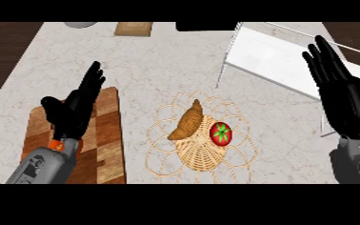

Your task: Pick the tomato from the placemat and place it in the tiered shelf

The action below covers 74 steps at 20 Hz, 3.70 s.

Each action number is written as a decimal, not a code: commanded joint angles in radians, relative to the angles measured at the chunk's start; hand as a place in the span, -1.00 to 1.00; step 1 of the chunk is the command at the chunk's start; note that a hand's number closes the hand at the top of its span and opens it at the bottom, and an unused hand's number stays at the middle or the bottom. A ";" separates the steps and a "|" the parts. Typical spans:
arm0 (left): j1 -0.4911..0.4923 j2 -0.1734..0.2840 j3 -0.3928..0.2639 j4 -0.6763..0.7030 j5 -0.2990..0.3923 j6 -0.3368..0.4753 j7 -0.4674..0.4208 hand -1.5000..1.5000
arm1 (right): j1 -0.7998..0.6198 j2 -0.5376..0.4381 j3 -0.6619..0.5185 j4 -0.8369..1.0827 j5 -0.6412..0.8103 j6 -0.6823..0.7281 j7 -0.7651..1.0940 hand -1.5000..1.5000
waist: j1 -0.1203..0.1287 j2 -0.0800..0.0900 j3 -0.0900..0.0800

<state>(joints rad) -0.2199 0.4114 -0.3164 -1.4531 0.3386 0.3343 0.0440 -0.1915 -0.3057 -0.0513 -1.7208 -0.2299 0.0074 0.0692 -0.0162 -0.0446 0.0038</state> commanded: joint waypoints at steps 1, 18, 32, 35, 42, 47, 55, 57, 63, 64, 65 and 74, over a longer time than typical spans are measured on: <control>0.050 0.035 0.028 -0.113 -0.022 0.015 0.011 0.00 | -0.036 0.012 0.025 -0.009 -0.008 0.032 0.003 1.00 | 0.028 0.041 -0.003; 0.084 0.038 0.116 -0.151 -0.036 0.072 0.041 0.00 | -0.221 -0.059 0.204 0.140 -0.117 0.456 0.091 -1.00 | 0.019 0.039 -0.004; 0.146 0.017 0.121 -0.148 -0.056 0.061 -0.016 0.00 | -0.431 -0.264 0.513 -0.184 0.293 0.574 0.507 -1.00 | 0.019 0.039 -0.006; 0.114 0.041 0.164 -0.164 -0.044 0.056 0.033 0.00 | -0.409 -0.198 0.586 -0.265 0.313 0.559 0.691 -1.00 | 0.013 0.039 -0.005; 0.131 -0.009 0.122 -0.205 -0.094 0.064 0.060 0.00 | -0.420 -0.058 0.752 -0.129 0.609 0.527 0.711 -1.00 | 0.026 0.044 -0.004; 0.123 -0.050 0.135 -0.131 -0.112 0.052 -0.008 0.00 | -0.399 -0.137 0.759 -0.092 0.676 0.611 0.711 -1.00 | 0.017 0.046 -0.004; 0.130 -0.034 0.204 -0.216 -0.137 0.001 0.078 0.00 | -0.294 -0.084 0.695 0.020 0.853 0.532 0.504 -1.00 | 0.020 0.045 -0.004; 0.189 -0.046 0.218 -0.243 -0.140 -0.009 0.055 0.00 | -0.251 -0.061 0.730 0.012 0.910 0.525 0.498 -1.00 | 0.020 0.044 -0.004; 0.081 -0.111 0.220 -0.159 -0.204 -0.002 0.092 0.00 | -0.240 -0.042 0.657 0.111 0.984 0.540 0.389 -1.00 | 0.017 0.045 -0.004; 0.178 -0.096 0.232 -0.254 -0.196 -0.027 0.080 0.00 | -0.248 -0.018 0.648 0.135 1.012 0.539 0.372 -1.00 | 0.022 0.045 -0.004; 0.133 -0.070 0.253 -0.218 -0.176 -0.064 0.108 0.00 | -0.209 -0.081 0.625 0.120 1.014 0.508 0.314 -1.00 | 0.018 0.045 -0.004; 0.109 -0.143 0.295 -0.186 -0.213 -0.081 0.088 0.00 | -0.177 0.081 0.626 0.224 1.145 0.445 0.246 -1.00 | 0.018 0.045 -0.004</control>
<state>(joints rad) -0.0704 0.2857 -0.0513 -1.6743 0.1200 0.2730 0.1320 -0.3862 -0.2863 0.5584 -1.5580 0.8529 0.5043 0.3455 0.0027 -0.0002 0.0000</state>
